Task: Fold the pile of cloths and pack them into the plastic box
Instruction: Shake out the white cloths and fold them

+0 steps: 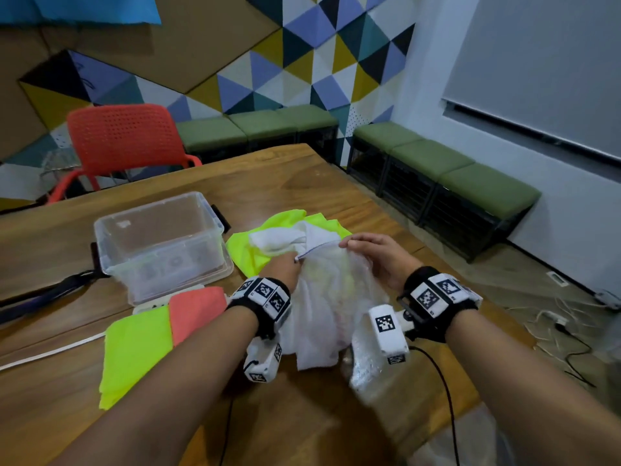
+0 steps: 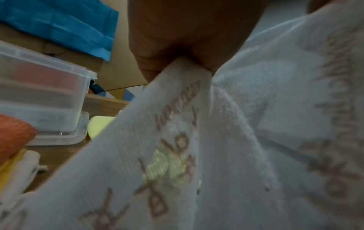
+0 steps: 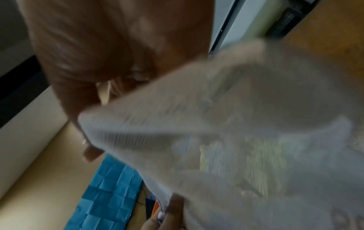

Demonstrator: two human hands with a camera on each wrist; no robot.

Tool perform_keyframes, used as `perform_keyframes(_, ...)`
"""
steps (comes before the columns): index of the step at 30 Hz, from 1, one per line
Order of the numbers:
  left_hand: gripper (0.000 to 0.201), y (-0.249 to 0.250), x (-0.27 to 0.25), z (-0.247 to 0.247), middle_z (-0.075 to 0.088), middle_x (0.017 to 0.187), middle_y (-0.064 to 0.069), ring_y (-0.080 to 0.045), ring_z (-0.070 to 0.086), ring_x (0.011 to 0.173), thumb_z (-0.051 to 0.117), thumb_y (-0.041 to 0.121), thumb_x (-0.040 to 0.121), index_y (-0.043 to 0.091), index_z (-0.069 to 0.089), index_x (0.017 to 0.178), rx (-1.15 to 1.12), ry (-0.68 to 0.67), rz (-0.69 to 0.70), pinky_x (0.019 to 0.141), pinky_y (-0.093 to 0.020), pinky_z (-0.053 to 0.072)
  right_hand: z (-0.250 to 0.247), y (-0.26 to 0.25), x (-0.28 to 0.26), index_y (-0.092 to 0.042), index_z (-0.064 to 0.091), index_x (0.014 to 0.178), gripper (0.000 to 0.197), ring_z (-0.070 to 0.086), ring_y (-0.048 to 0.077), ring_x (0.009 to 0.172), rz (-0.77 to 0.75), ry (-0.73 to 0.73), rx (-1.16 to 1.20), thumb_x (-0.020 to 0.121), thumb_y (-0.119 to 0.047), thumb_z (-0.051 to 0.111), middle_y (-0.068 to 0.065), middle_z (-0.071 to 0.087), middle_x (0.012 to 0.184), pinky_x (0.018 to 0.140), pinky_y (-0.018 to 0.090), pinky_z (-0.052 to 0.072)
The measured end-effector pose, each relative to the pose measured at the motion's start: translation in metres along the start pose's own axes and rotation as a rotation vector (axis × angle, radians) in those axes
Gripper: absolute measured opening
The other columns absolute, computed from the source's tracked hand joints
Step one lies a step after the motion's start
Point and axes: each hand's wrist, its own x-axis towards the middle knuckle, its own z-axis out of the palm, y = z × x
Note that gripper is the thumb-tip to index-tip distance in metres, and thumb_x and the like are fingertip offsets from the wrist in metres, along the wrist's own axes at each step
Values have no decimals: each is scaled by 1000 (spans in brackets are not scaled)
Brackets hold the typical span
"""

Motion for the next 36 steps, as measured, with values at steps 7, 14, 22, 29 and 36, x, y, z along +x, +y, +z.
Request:
perform_keyframes(7, 35, -20, 10, -20, 58, 127, -23, -35, 55, 117, 33, 8, 98, -4, 59, 117, -14, 61, -168, 97, -37, 40, -11, -2, -20, -8, 67, 71, 30, 57, 4, 44, 177, -12, 7, 90, 5, 47, -3, 64, 57, 42, 14, 47)
perform_keyframes(14, 31, 2, 3, -15, 57, 113, -21, -32, 55, 105, 42, 11, 95, 0, 46, 123, -375, 106, -185, 86, -31, 40, -6, -7, -34, -7, 73, 79, 46, 64, 12, 57, 189, -113, 134, 91, 12, 33, 3, 68, 67, 58, 21, 56)
perform_keyframes(22, 25, 26, -10, -20, 62, 106, -17, -30, 59, 93, 42, 4, 93, -4, 64, 103, -591, 141, -42, 76, -23, 48, 10, -6, -12, 4, 68, 100, 18, 59, 4, 56, -4, 191, -781, 87, -6, 61, 5, 65, 73, 62, 30, 50)
perform_keyframes(29, 24, 13, -38, -7, 48, 39, 11, 2, 46, 43, 52, -9, 88, 2, 58, 108, -803, 57, 72, 51, -13, 46, 32, 11, -9, 8, 66, 90, 11, 54, -12, 56, -118, -18, -690, 84, -1, 64, 5, 61, 72, 60, 5, 40)
perform_keyframes(36, 20, 10, -49, -13, 62, 68, 2, 5, 58, 54, 56, -4, 88, -8, 61, 107, -825, 12, 104, 58, -11, 50, 45, 27, 7, -15, 47, 60, 31, 47, -4, 34, -4, 77, -655, 82, -9, 69, 2, 54, 56, 41, 11, 38)
